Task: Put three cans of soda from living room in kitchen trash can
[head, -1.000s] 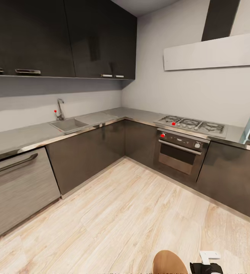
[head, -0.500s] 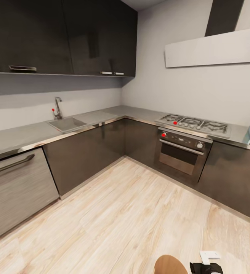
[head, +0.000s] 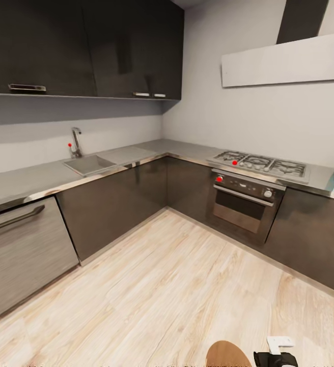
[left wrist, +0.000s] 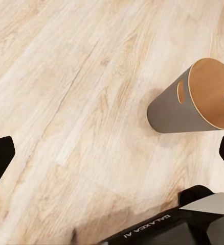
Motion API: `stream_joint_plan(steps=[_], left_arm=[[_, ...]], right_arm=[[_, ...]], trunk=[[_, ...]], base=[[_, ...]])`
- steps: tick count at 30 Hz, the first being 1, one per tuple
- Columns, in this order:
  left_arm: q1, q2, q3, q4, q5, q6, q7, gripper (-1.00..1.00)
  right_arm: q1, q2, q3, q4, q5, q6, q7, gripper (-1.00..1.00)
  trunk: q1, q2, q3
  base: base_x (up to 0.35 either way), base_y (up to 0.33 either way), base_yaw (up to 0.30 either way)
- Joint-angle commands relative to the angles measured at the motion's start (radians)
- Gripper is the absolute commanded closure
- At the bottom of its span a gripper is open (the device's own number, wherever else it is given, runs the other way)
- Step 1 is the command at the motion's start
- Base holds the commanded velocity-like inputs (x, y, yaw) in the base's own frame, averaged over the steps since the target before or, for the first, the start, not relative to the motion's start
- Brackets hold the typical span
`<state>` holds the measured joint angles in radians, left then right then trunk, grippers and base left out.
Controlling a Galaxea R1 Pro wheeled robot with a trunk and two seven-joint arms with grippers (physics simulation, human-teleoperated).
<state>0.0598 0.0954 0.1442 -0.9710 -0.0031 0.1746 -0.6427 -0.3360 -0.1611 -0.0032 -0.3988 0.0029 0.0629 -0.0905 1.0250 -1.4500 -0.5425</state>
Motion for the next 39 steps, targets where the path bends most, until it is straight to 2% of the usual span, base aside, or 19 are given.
stream_joint_plan(steps=[1, 26, 36, 39], left_arm=[[0.000, 0.000, 0.000, 0.000, 0.000, 0.000, -0.001, -1.00], [0.000, 0.000, 0.000, -0.001, 0.000, 0.000, -0.001, -1.00], [0.000, 0.001, 0.000, -0.001, 0.000, 0.000, 0.000, -1.00], [0.000, 0.001, 0.000, -0.001, 0.000, 0.000, 0.000, -1.00]], right_arm=[[0.000, 0.000, 0.000, 0.000, 0.000, 0.000, 0.000, -1.00], [-0.004, 0.000, 0.000, 0.000, 0.003, 0.000, 0.001, -1.00], [-0.034, 0.000, 0.001, 0.014, 0.003, 0.000, 0.001, -1.00], [-0.058, 0.000, 0.001, 0.047, 0.004, -0.001, 0.000, -1.00]], trunk=[[0.000, 0.000, -0.002], [0.000, 0.000, -0.042], [0.000, 0.000, -0.058], [0.000, 0.000, -0.063]], base=[[0.000, 0.000, 0.000], [0.000, 0.000, 0.000], [0.000, 0.000, 0.000], [0.000, 0.000, 0.000]])
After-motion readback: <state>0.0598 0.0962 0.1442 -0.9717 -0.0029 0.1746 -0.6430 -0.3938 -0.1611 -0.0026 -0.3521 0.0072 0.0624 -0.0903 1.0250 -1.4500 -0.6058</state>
